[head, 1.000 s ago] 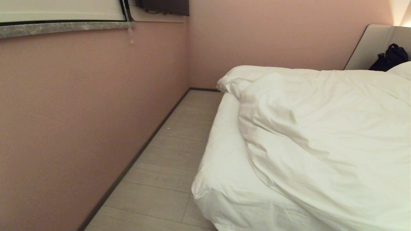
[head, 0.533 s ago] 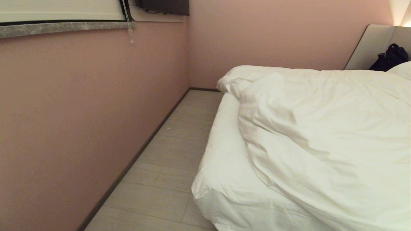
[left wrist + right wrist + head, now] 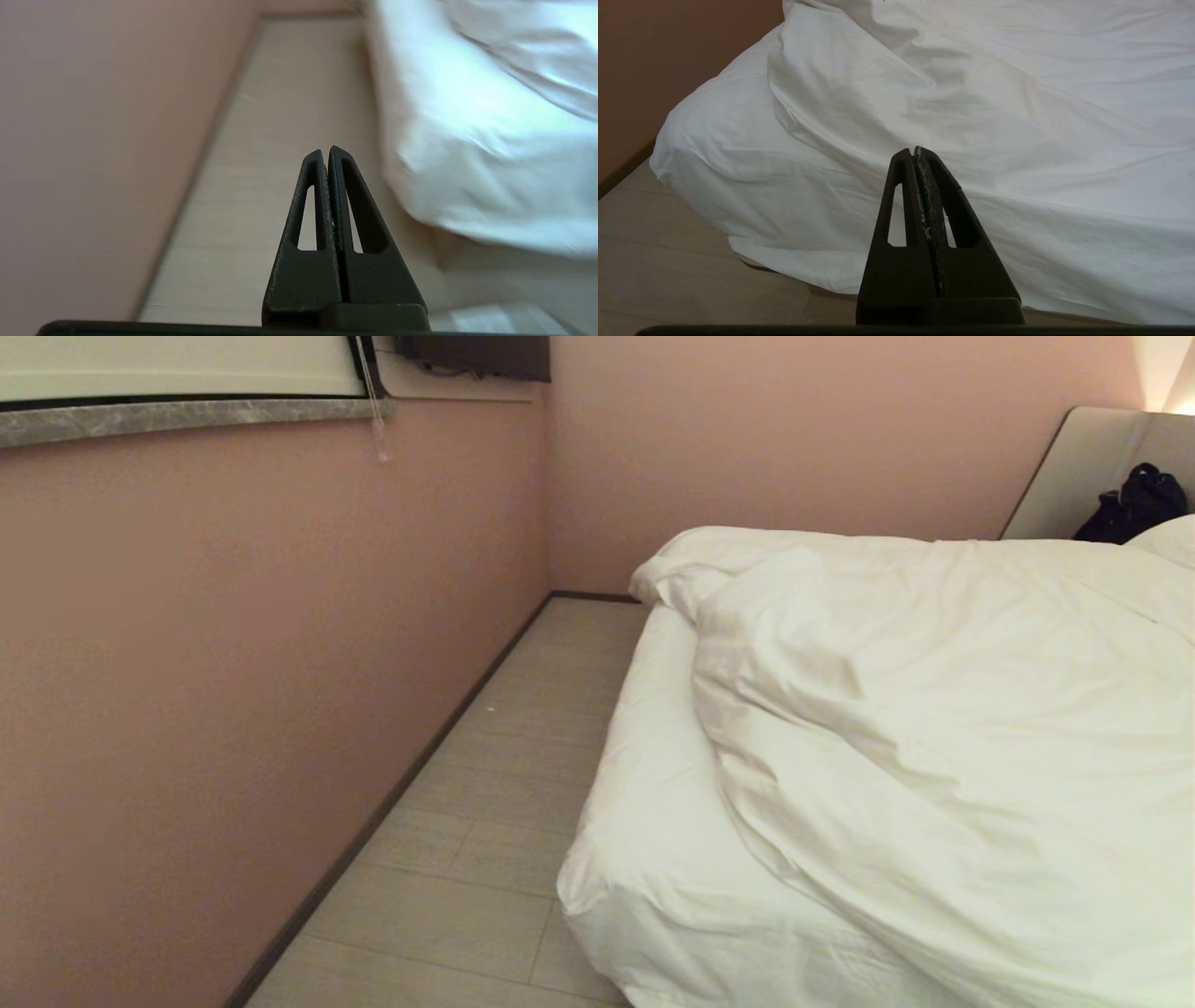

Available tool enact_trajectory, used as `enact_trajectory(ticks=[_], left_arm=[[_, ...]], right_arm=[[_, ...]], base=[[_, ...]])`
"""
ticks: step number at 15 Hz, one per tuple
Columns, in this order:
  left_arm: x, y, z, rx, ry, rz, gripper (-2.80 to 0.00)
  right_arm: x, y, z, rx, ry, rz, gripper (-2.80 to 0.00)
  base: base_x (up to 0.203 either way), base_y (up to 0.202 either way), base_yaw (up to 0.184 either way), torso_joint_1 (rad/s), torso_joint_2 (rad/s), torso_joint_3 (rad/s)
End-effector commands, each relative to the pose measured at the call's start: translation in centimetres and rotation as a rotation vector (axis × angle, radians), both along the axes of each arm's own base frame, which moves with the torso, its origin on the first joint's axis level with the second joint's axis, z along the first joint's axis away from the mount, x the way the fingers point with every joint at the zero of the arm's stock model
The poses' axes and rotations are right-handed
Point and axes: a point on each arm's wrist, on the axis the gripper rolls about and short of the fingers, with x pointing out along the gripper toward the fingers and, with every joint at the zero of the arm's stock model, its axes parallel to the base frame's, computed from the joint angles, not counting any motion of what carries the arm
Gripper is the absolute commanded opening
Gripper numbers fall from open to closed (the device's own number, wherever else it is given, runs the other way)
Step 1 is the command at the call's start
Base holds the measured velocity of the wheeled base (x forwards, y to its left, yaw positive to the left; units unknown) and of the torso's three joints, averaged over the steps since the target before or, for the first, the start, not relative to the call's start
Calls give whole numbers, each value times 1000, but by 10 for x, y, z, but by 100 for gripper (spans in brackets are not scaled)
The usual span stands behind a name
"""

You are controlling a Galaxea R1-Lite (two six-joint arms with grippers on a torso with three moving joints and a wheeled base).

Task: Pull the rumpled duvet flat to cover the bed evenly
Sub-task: Hold the folded corner of the quilt

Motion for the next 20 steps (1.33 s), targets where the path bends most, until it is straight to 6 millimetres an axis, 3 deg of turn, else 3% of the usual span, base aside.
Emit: enact_trajectory(ticks=[1,3,5,9,11,13,16,20], left_arm=[[16,-1,16,-4,108,-43,-280],[42,-2,35,-23,247,-109,-280],[83,-3,57,-66,393,-171,-280],[194,-8,79,-219,650,-316,-280],[249,-19,77,-293,744,-400,-280],[289,-40,71,-344,814,-518,-280],[325,-79,52,-376,922,-700,-280],[362,-114,23,-375,926,-856,-280]], right_arm=[[0,0,0,0,0,0,-280],[0,0,0,0,0,0,-280],[0,0,0,0,0,0,-280],[0,0,0,0,0,0,-280],[0,0,0,0,0,0,-280],[0,0,0,0,0,0,-280],[0,0,0,0,0,0,-280],[0,0,0,0,0,0,-280]], base=[[0,0,0,0,0,0],[0,0,0,0,0,0],[0,0,0,0,0,0],[0,0,0,0,0,0],[0,0,0,0,0,0],[0,0,0,0,0,0],[0,0,0,0,0,0],[0,0,0,0,0,0]])
